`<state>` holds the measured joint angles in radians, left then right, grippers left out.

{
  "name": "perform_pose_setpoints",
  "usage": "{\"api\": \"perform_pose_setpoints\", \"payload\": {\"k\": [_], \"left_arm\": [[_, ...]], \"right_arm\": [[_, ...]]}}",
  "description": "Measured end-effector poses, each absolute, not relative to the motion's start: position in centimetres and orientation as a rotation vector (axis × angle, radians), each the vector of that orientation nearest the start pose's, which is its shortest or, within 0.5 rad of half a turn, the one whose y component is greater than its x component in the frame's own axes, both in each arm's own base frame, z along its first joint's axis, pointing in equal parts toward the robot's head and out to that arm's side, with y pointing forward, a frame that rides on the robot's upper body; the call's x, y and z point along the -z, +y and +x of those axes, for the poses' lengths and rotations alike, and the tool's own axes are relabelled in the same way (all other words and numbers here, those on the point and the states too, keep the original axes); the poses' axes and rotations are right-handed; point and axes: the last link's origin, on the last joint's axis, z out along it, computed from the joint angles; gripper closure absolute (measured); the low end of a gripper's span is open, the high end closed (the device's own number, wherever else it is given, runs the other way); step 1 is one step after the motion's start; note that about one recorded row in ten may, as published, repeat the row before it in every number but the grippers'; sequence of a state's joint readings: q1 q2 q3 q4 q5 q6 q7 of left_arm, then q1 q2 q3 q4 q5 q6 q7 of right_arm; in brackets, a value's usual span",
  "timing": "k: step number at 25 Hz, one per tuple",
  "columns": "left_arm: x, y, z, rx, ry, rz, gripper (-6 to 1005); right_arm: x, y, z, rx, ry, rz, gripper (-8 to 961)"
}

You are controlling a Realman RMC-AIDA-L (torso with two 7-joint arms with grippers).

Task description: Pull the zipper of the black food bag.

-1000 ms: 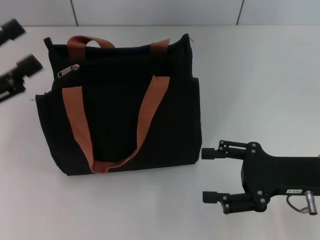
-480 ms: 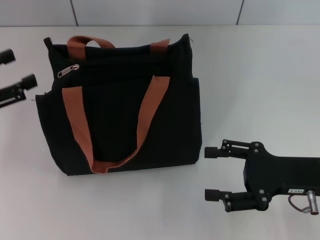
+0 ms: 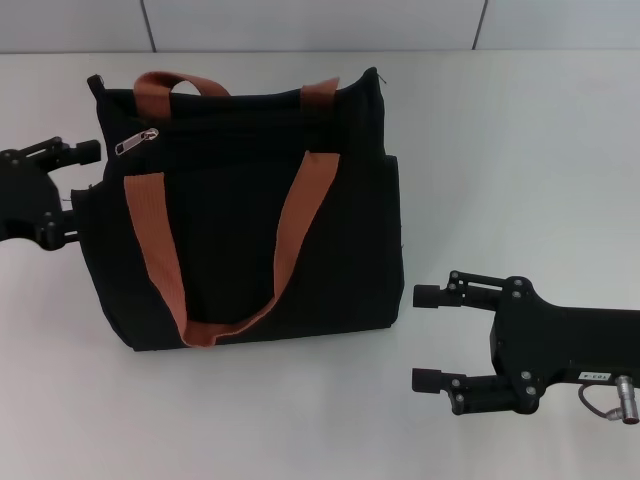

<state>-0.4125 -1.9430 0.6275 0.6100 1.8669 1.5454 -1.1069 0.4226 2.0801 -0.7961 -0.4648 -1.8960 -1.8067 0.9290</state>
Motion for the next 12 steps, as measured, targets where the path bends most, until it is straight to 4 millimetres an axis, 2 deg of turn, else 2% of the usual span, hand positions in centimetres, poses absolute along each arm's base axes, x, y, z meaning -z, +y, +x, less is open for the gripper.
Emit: {"api": "perform_pose_setpoints", "payload": {"k": [9,12], "left_arm": [[-6.49,32.72,-31.19,0.599,-0.300,-2.505,216],[-6.89,32.40,-31.02,0.636,-0.293,-2.499,305]], "right_arm": [[3.00,25.26,26.50,-1.024,0.227,-2.871,150],[2.90,25.27,26.59,-1.026,0.234,-2.860,150]]}}
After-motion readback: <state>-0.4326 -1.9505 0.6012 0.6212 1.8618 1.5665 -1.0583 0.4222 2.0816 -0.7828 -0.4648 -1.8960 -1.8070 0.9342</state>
